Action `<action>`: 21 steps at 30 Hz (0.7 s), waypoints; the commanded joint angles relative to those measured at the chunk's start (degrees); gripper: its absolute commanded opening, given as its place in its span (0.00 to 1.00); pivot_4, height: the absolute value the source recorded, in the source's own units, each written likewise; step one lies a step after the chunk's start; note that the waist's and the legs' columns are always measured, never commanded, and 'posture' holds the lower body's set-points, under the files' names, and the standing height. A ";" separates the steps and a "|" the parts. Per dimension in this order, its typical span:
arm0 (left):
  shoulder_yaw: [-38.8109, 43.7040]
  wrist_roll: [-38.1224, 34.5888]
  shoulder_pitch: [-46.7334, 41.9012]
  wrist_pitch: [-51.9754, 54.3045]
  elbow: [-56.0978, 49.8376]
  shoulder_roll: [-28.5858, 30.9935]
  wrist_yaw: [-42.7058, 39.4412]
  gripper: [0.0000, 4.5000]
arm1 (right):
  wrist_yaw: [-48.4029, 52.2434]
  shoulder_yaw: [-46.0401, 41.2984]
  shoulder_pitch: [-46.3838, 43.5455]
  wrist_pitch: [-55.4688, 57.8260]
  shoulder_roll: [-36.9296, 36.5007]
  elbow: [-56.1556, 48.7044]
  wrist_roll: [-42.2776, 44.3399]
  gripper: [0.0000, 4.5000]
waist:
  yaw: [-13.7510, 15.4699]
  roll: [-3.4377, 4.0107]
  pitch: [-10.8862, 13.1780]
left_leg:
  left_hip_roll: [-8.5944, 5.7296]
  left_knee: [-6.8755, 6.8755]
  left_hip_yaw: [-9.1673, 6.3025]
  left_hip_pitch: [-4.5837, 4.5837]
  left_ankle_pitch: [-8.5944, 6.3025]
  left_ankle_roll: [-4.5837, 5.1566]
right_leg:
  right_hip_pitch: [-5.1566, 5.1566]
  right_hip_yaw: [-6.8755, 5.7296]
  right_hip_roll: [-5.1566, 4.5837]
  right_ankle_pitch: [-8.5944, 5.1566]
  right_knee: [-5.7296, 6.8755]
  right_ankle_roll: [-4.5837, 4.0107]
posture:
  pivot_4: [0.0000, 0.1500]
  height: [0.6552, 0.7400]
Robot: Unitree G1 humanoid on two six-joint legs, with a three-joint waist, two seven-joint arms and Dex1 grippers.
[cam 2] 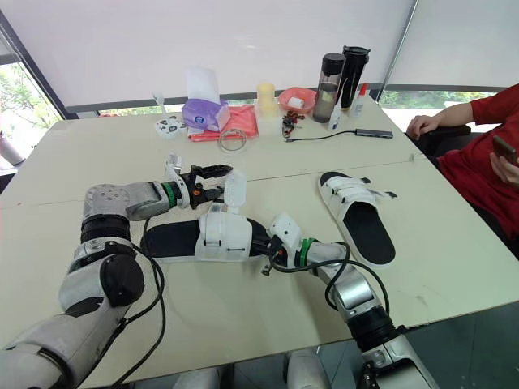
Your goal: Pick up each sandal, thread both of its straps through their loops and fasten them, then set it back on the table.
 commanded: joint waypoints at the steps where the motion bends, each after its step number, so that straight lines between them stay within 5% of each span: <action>1: 1.90 -0.25 -3.55 -8.31 4.87 -1.07 1.27 0.99 | -0.62 4.03 3.27 3.05 -0.16 6.17 -4.11 0.00 | 0.02 -0.01 0.00 | 0.00 0.00 0.01 0.00 0.00 0.00 | 0.00 0.00 0.00 0.00 0.00 0.00 | 1.00 1.00; 12: 0.57 2.76 -9.20 -24.63 20.86 -1.91 -2.08 0.99 | -0.82 4.18 2.71 2.82 0.42 6.87 -4.29 0.00 | -0.09 -0.08 0.05 | 0.00 0.00 0.27 -0.01 0.00 -0.01 | -0.03 -0.01 0.01 0.00 -0.01 0.00 | 1.00 1.00; 15: -1.22 4.56 -9.64 -25.80 22.32 -1.99 -4.41 0.81 | -1.19 3.78 2.89 2.70 0.36 6.83 -4.27 0.00 | -0.09 -0.09 0.06 | 0.01 0.00 0.27 -0.01 0.00 -0.01 | -0.03 -0.01 0.01 0.00 -0.01 0.00 | 1.00 1.00; 21: -1.14 4.67 -10.51 -26.64 22.94 -1.74 -7.49 0.16 | -1.45 3.82 3.41 2.49 0.44 6.73 -4.23 0.00 | -0.08 -0.13 0.08 | 0.01 0.00 0.27 -0.01 0.00 -0.01 | -0.02 -0.01 0.01 0.00 -0.01 0.00 | 1.00 1.00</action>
